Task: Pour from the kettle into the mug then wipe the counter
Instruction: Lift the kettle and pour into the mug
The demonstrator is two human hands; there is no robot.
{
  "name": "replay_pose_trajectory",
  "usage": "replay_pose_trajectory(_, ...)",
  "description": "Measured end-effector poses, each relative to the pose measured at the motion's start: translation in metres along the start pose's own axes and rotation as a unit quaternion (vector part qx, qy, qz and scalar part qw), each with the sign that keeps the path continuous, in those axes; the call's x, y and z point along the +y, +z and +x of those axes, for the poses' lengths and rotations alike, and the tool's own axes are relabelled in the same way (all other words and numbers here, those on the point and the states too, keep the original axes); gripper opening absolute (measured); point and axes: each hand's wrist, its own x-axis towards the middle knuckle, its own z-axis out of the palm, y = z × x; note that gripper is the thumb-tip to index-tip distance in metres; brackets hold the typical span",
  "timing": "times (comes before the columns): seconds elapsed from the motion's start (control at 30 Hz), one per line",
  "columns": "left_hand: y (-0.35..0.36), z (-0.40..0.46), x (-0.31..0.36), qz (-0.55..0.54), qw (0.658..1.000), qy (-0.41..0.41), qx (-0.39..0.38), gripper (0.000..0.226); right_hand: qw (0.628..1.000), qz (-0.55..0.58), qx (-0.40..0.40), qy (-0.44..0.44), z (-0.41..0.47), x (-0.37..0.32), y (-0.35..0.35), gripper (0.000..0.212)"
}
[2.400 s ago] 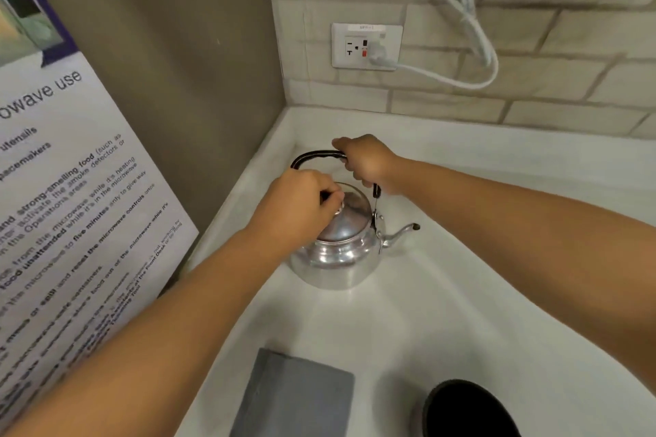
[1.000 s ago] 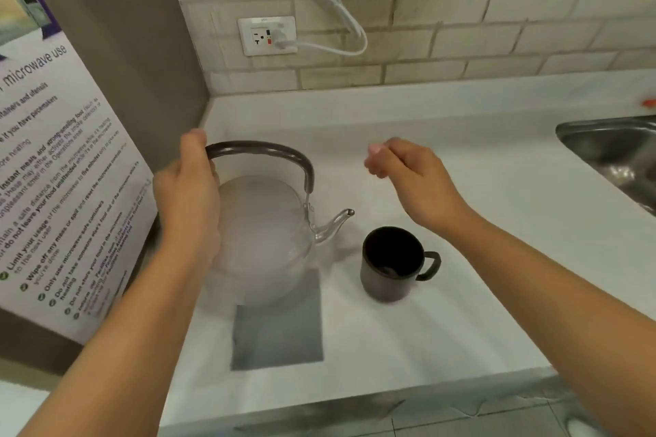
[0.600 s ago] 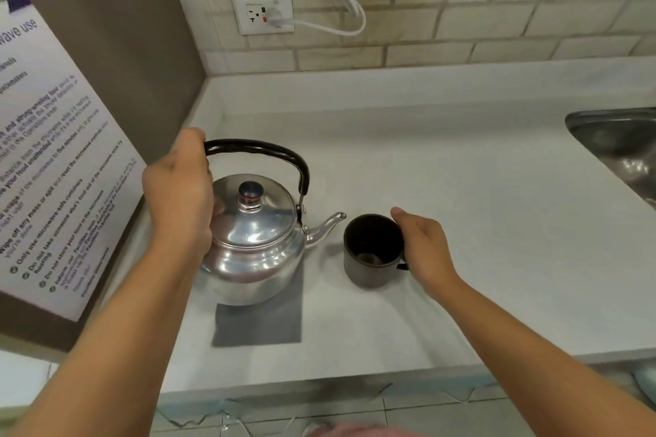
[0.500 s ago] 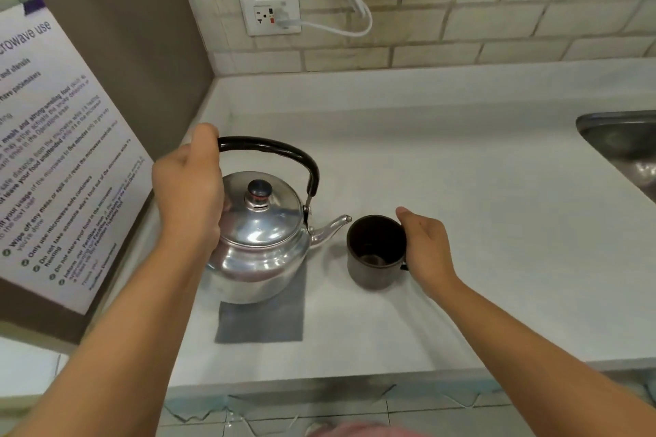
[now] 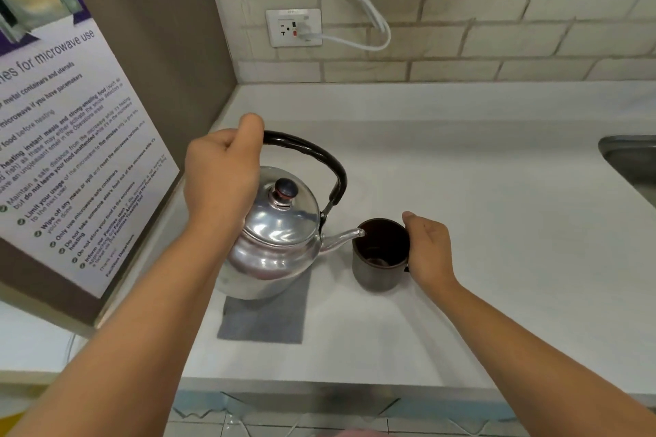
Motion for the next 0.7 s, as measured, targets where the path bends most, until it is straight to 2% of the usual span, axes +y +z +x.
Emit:
replay_pose_trajectory(0.33,0.014,0.002,0.017,0.095,0.992,0.078,-0.017,0.047,1.0,-0.001,-0.014,0.002,0.001,0.001,-0.002,0.051)
replay_pose_trajectory(0.7,0.016,0.002,0.032,0.159,0.981,0.107,-0.027,0.049,1.0,-0.008,-0.018,0.001,0.002,0.0,-0.002,0.049)
